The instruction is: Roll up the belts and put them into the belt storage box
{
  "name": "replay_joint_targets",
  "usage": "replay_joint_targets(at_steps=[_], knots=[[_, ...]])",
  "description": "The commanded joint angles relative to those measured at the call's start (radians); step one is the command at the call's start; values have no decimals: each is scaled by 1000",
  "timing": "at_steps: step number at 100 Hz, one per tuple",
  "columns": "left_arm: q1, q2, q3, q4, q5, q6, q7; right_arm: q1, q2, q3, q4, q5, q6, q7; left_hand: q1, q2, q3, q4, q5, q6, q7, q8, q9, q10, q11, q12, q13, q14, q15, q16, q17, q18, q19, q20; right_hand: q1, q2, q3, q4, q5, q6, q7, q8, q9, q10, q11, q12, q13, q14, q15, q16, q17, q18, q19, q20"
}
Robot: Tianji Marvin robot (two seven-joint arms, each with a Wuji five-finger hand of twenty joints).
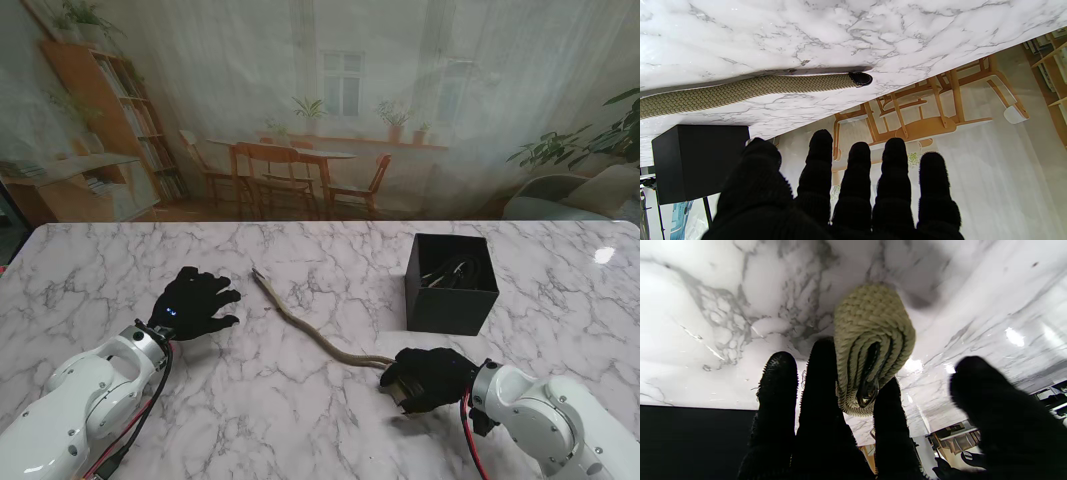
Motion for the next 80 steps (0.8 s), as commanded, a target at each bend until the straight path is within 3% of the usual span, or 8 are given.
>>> replay_joint_targets(at_steps=[1,16,23,31,45,55,65,80], knots=[[2,-2,0,-1,1,3,-14,-24,10,-13,25,0,18,33,0,47,-23,2,-2,22,-3,-8,19,8,15,14,16,18,15,11,-5,33,-13,13,69,-46,168,48,-59,210,8,34,-75,-47,-14,-13,30,-60,-168,-101,3,-44,-15,-35],[3,-2,-2,-1,1,4,-12,-23,14,-14,10,0,30,64,2,47,-23,2,0,24,-2,-7,19,8,15,14,16,19,15,11,-5,33,-13,13,289,-193,478,65,-165,188,16,96,-134,-76,-3,-15,0,-70,-169,-130,-8,-64,-30,-64],[3,-2,-2,-1,1,4,-12,-24,16,-13,5,-28,27,68,1,46,-24,2,0,23,-2,-7,20,9,16,14,16,19,16,11,-4,32,-13,13,403,-202,482,54,-237,142,23,119,-153,-132,-1,-16,3,-76,-166,-131,0,-78,-33,-68],[2,-2,-1,-1,1,4,-14,-26,16,-14,2,-69,25,65,1,46,-23,2,0,24,-1,-7,20,8,16,14,16,19,16,11,-4,32,-13,13,536,-248,457,-43,-283,106,50,123,-170,-178,6,-14,14,-86,-160,-129,-5,-55,60,-303],[1,-2,0,-1,1,3,-16,-29,13,-18,11,-169,11,2,3,46,-23,2,1,24,0,-7,21,8,17,15,17,16,16,11,-3,32,-13,13,571,-268,417,-92,-308,-8,142,112,-138,-283,24,-6,73,-84,-118,-98,32,-56,129,-342],[0,-2,1,0,1,3,-16,-32,11,-23,20,-232,10,-51,2,47,-23,2,0,24,0,-7,20,8,16,15,17,18,16,11,-4,32,-13,12,506,-226,324,-49,-273,-81,255,69,-94,-341,19,-3,116,-56,-86,-28,72,-78,119,-273],[0,-1,2,1,2,3,-16,-32,9,-30,31,-265,10,-92,2,46,-23,2,1,25,0,-7,22,7,17,15,18,17,17,11,-3,32,-12,12,366,-209,236,-9,-170,-124,335,66,-63,-358,15,0,132,-29,-73,19,96,-96,34,-12],[-1,-1,3,2,1,3,-16,-30,6,-42,54,-289,20,-161,4,45,-23,3,2,26,1,-7,23,8,18,15,17,18,16,11,-4,32,-12,12,308,-180,177,-89,-13,-179,532,121,-17,-367,2,-3,119,3,-47,51,73,-38,45,38]])
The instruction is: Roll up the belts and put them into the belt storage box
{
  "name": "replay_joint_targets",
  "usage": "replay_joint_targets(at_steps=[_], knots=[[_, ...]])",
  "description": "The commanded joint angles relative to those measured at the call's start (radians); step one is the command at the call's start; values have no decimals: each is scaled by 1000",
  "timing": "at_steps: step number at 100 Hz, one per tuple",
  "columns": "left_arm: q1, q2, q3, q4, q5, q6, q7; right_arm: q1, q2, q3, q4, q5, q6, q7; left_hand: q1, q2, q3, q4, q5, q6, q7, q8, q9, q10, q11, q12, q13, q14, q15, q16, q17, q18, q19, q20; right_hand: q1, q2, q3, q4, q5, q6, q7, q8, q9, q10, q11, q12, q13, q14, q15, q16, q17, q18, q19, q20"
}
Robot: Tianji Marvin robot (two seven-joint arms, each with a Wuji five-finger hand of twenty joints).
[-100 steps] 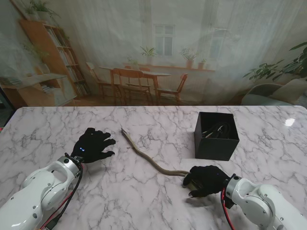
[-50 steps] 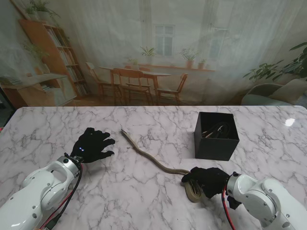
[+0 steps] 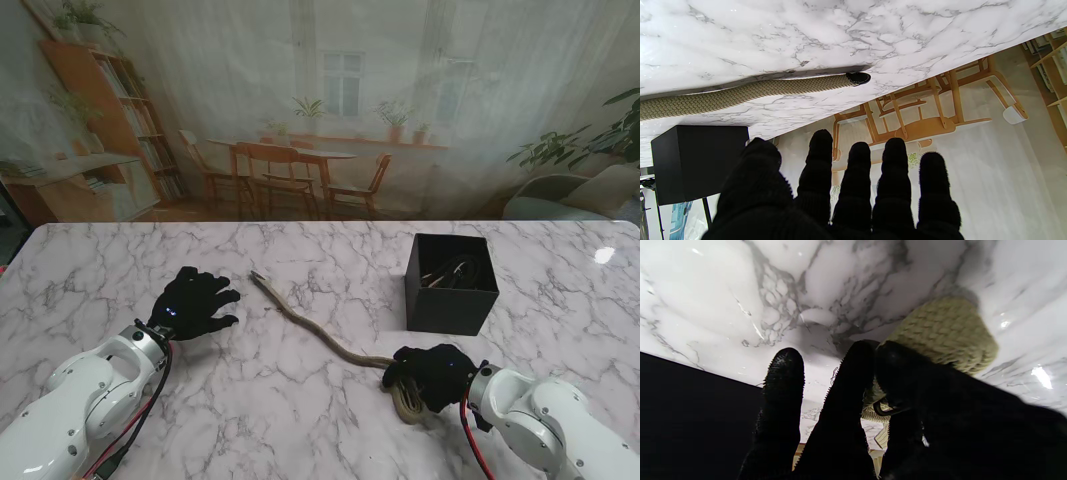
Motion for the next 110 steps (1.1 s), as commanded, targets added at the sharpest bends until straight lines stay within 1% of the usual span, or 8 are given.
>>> replay_joint_targets(at_steps=[1,16,35,50,77,98,104,110], knots=[[-1,-2,4,1,1,3,-14,-22,-1,-13,53,-7,12,2,4,45,-23,2,2,26,1,-7,22,8,18,15,18,17,17,11,-3,32,-12,12,-31,39,-58,-89,152,54,236,11,18,-135,-17,-2,20,276,11,16,-10,32,3,38],[-2,-2,5,2,1,3,-15,-23,-6,-22,68,-1,24,-50,2,47,-24,2,0,24,0,-8,21,8,17,15,17,17,16,11,-4,32,-12,12,-28,41,-153,-165,191,9,469,-138,-8,-49,-48,-16,-134,323,-23,8,-151,222,-34,68],[-3,-2,6,2,0,2,-15,-23,-13,-25,85,39,22,-90,2,46,-23,3,0,25,0,-8,22,7,18,15,18,17,17,11,-4,32,-12,12,-69,49,-161,-172,263,-38,558,-129,-9,35,-77,-31,-311,385,-94,-60,-310,384,-173,28],[-4,-2,7,3,0,2,-15,-17,-19,-30,111,63,12,-149,1,47,-23,2,1,25,1,-8,23,7,18,15,17,17,17,11,-4,32,-12,12,-49,55,-156,-170,288,-8,605,-142,358,-22,12,4,-273,355,-74,-80,-307,342,-185,9],[-4,-2,8,3,-1,3,-15,-12,-29,-30,142,74,-13,-246,0,47,-24,2,1,26,1,-8,23,6,18,15,18,18,17,11,-4,32,-12,12,-39,82,-164,-169,282,-24,598,-172,635,-58,258,187,-160,305,14,-41,-279,259,-133,-18],[-5,-2,8,4,0,2,-12,-3,-34,-38,171,50,-23,-352,0,47,-23,2,1,25,0,-8,24,8,18,15,18,19,17,11,-4,32,-11,12,-41,87,-157,-165,246,17,361,-215,858,-124,288,207,-23,231,68,19,-217,215,-76,9],[-5,-2,8,4,0,2,-12,-2,-35,-38,175,43,-26,-368,0,47,-23,2,1,26,0,-8,23,7,18,15,18,18,17,11,-3,31,-11,12,-72,107,-124,-135,237,57,225,-241,922,-137,282,196,14,209,77,33,-200,206,-63,15],[-5,-2,8,5,0,3,-12,0,-35,-39,181,38,-30,-382,-1,48,-24,2,-1,26,0,-8,22,8,18,15,17,18,17,11,-4,32,-12,12,-119,134,-98,-36,199,80,83,-208,969,-139,270,194,41,200,81,43,-192,208,-55,18]])
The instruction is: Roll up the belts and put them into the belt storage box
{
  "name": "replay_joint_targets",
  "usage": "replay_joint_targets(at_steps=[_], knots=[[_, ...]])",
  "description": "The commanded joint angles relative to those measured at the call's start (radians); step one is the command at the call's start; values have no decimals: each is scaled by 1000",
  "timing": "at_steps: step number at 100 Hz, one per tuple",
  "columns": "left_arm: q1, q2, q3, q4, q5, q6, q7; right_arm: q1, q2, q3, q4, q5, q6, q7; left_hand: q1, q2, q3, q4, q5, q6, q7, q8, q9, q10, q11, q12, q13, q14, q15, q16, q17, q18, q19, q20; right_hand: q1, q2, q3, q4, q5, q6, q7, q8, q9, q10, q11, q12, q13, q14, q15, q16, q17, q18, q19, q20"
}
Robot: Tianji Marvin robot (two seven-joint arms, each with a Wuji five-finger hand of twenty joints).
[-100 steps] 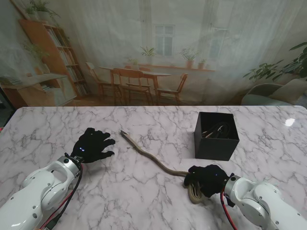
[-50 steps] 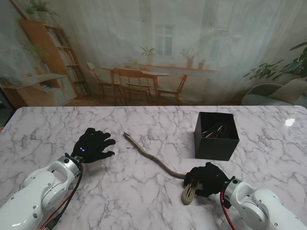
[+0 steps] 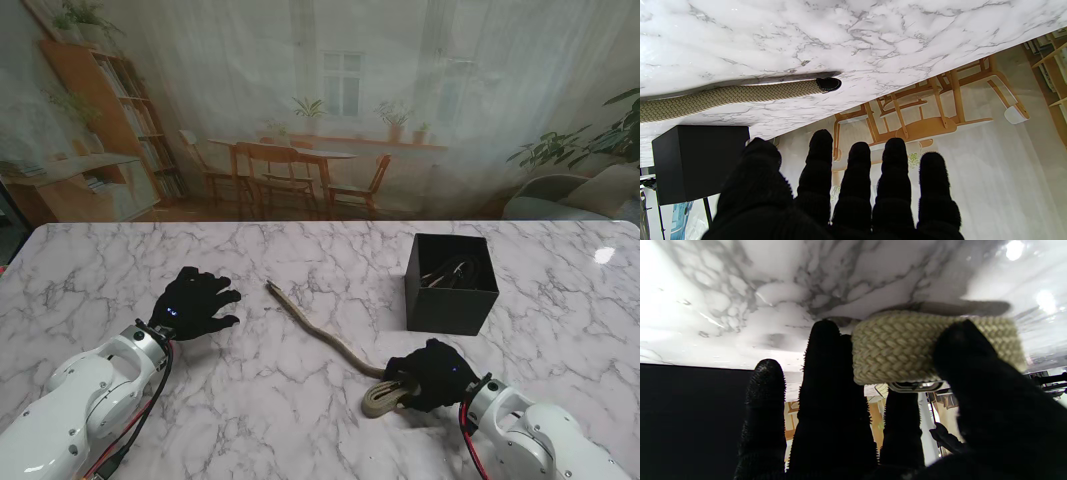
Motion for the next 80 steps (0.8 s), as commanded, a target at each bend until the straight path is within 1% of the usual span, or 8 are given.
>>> replay_joint_targets(at_steps=[1,21,41,48,56,61,70,80], knots=[[-2,-2,4,3,0,2,-12,-3,-1,-4,15,-8,-4,4,-1,48,-24,2,-1,25,-1,-8,22,8,18,15,17,17,17,11,-4,31,-12,12,35,109,172,188,-49,27,-115,24,287,-155,190,52,-39,-78,-195,14,7,-16,22,17],[-2,-2,4,4,0,2,-10,-6,-5,0,17,0,-1,-11,-1,48,-23,2,-3,25,-1,-9,24,6,19,15,19,16,17,11,-4,32,-12,12,60,147,195,208,-308,-20,-171,40,396,-113,193,50,62,-50,-150,30,24,25,42,32],[-2,-2,3,5,0,2,-7,2,-4,-9,32,-17,-2,-50,-2,47,-24,2,-5,25,-2,-9,25,7,20,16,19,17,17,12,-3,32,-11,13,127,163,219,213,-251,-279,-128,61,396,-57,303,80,141,5,-98,54,43,76,47,36],[-2,-2,3,6,0,2,-5,3,-6,-14,38,-22,8,-79,1,47,-23,2,-6,26,-3,-10,26,8,20,16,20,18,18,12,-3,32,-11,13,157,187,209,211,-209,-305,-127,66,397,-37,333,89,162,27,-78,65,47,106,47,38],[-2,-2,3,6,0,2,-4,1,-7,-17,38,-31,34,-102,1,47,-23,2,-7,27,-3,-10,26,5,20,16,20,17,18,12,-3,32,-11,13,159,192,214,214,-233,-238,-126,72,396,-31,364,99,189,38,-58,72,59,109,50,37],[-2,-2,3,6,0,2,-3,-1,-9,-18,37,-30,46,-108,1,48,-23,2,-7,27,-3,-10,26,5,21,16,21,17,19,12,-4,32,-11,13,142,193,213,215,-263,-129,-127,72,395,-35,366,96,194,34,-54,73,65,104,53,37],[-2,-2,2,6,0,2,-3,-7,-10,-15,30,-28,61,-103,1,47,-23,2,-7,27,-3,-10,26,5,21,16,20,17,18,12,-3,32,-11,13,104,218,159,220,-294,2,-124,67,394,-48,281,36,176,34,-66,68,57,95,60,34],[-2,-2,2,6,0,2,-3,-12,-6,-9,21,-45,60,-95,1,48,-23,2,-7,27,-3,-10,26,6,21,16,21,16,19,12,-3,31,-10,13,-5,205,83,222,-306,-7,-142,52,354,-56,170,-5,126,53,-89,72,19,85,54,39]])
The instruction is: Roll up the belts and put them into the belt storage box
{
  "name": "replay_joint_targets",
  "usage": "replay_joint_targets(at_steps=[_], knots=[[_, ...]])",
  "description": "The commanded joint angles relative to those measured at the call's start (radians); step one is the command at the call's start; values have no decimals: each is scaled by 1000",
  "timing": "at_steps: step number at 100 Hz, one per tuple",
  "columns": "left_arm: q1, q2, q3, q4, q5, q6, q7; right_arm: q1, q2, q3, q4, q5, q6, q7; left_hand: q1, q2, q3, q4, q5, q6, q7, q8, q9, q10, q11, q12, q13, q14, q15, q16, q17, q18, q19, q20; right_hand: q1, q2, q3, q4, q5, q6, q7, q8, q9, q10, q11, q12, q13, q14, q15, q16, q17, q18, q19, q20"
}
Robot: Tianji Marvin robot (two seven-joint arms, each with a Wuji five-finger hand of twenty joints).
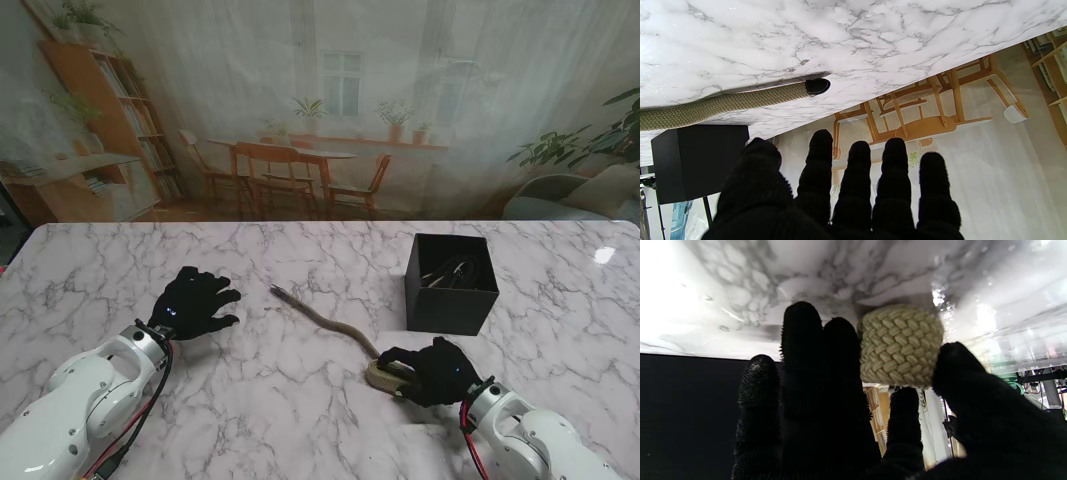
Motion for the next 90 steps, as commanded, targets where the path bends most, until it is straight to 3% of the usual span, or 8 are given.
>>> replay_joint_targets(at_steps=[1,26,43,60,90], knots=[[-1,-2,2,2,0,2,-12,-10,3,4,-11,-22,-1,7,1,47,-23,2,-7,26,-3,-10,14,6,21,16,21,16,19,11,-3,31,-10,13,22,70,78,127,-44,26,-5,-1,112,-102,42,-5,-72,-79,-91,6,-30,18,18,13],[0,-2,2,1,0,2,-12,-28,18,23,-40,-105,-12,3,1,47,-23,2,-4,26,-1,-10,19,7,23,17,25,17,20,12,-3,32,-9,13,-100,37,21,122,10,-4,-25,-13,33,-113,-24,-9,-103,-77,-105,11,-46,-2,16,22],[1,-2,-1,1,0,2,-11,-53,27,44,-77,-159,5,46,1,48,-23,2,-5,27,-1,-10,20,4,24,17,26,16,21,13,-2,32,-8,14,-195,12,-63,107,-29,3,-86,-39,-32,-123,-66,3,-145,-75,-132,10,-69,-9,3,30],[2,-2,-1,1,0,2,-10,-57,36,38,-73,-209,44,39,1,47,-24,2,-4,27,-1,-10,22,4,24,17,28,17,22,13,-1,33,-8,14,-191,8,-210,110,-53,57,-109,-57,-71,-137,-76,14,-162,-83,-144,13,-71,-21,-5,40],[0,-2,0,2,1,1,-8,-88,33,79,-101,-218,12,-10,2,47,-23,3,-4,27,0,-10,26,5,27,18,33,17,25,15,1,34,-5,14,-201,18,-260,119,1,75,-89,-51,-61,-143,-59,20,-147,-85,-127,21,-56,-27,3,43]])
